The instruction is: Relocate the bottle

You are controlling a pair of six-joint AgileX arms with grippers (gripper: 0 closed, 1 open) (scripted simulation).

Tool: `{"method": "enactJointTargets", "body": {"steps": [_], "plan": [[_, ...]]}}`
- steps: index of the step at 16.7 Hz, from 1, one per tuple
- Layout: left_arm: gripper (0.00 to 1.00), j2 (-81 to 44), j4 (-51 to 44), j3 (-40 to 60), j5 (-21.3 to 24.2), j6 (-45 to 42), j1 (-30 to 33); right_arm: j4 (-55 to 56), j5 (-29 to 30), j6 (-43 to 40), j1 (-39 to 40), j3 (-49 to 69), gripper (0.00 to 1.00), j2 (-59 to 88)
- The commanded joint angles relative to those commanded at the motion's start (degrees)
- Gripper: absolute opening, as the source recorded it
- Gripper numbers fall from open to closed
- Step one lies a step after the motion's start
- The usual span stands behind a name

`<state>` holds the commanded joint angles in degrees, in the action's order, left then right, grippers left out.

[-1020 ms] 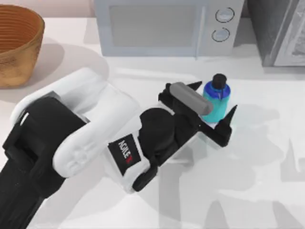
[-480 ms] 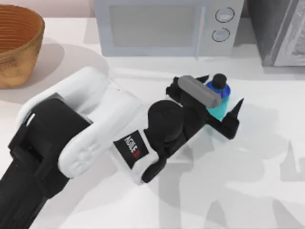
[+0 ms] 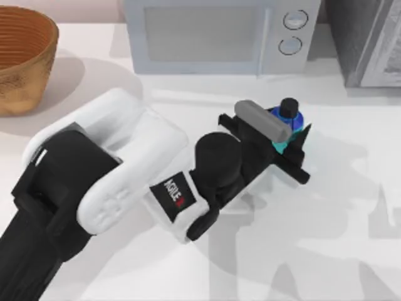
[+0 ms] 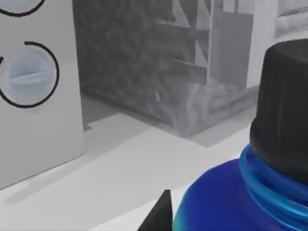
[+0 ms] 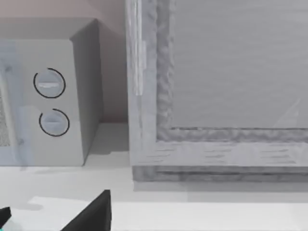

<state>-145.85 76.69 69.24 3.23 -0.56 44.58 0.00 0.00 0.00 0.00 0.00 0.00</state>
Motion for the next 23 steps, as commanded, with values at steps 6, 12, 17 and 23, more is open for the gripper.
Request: {"method": "enactJointTargets", "body": {"steps": [6,12,17,23], "plan": [[0.0,0.0,0.0,0.0,0.0,0.0,0.0,0.0,0.0,0.0,0.0,0.0,1.0,0.0],[0.0,0.0,0.0,0.0,0.0,0.0,0.0,0.0,0.0,0.0,0.0,0.0,1.0,0.0],[0.0,1.24,1.46,-2.27,3.64,-0.14,-2.74,0.0,0.0,0.0,0.0,0.0,1.0,0.0],[0.0,6.38,7.85,-14.22,19.65,-0.39,-18.4,0.0,0.0,0.0,0.0,0.0,1.0,0.0]]}}
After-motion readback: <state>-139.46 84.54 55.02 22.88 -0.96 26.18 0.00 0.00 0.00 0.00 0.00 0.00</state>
